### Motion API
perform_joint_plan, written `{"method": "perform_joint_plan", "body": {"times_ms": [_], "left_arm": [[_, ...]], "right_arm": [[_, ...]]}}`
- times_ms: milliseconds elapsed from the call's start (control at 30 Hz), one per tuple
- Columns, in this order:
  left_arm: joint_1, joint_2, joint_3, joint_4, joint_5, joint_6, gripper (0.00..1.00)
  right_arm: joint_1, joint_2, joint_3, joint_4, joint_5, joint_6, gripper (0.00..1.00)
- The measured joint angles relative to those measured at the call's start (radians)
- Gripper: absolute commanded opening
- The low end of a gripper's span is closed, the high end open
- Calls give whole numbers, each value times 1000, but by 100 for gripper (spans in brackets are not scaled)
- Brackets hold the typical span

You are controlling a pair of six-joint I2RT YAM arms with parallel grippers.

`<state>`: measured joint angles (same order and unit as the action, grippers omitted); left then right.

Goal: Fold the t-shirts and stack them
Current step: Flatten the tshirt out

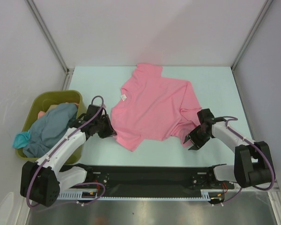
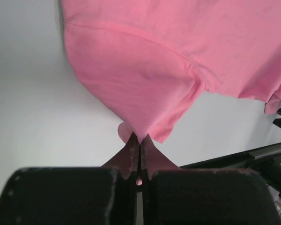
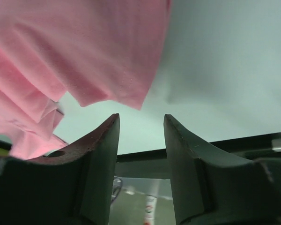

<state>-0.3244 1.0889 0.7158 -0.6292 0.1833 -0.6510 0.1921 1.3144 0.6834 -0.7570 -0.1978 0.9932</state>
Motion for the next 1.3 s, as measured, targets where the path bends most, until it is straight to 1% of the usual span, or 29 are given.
{"method": "perform_joint_plan", "body": {"times_ms": [167,367,567,900,1000,1100,1133,1233,1267,1300], "left_arm": [[0,-1,6,-1,4,7,0],[1,-3,6,-1,4,17,0],[14,-3,8,-9,3,39,0],[38,-3,39,-17,3,72,0],[44,-3,45,-18,3,78,0],[47,-3,47,-18,3,84,1],[47,-3,47,-18,3,85,0],[48,-3,47,-18,3,85,1],[49,-4,47,-18,3,85,0],[50,-5,47,-18,3,85,0]], "right_arm": [[2,-53,-30,33,7,143,52],[2,-23,-29,63,15,233,52],[23,-2,-24,35,51,284,50],[44,76,-20,36,55,332,48],[44,84,-16,36,53,335,45],[44,104,-5,38,44,338,39],[44,112,-2,39,39,340,33],[42,124,0,52,19,346,23],[41,127,0,59,15,349,15],[38,130,0,66,12,349,11]]}}
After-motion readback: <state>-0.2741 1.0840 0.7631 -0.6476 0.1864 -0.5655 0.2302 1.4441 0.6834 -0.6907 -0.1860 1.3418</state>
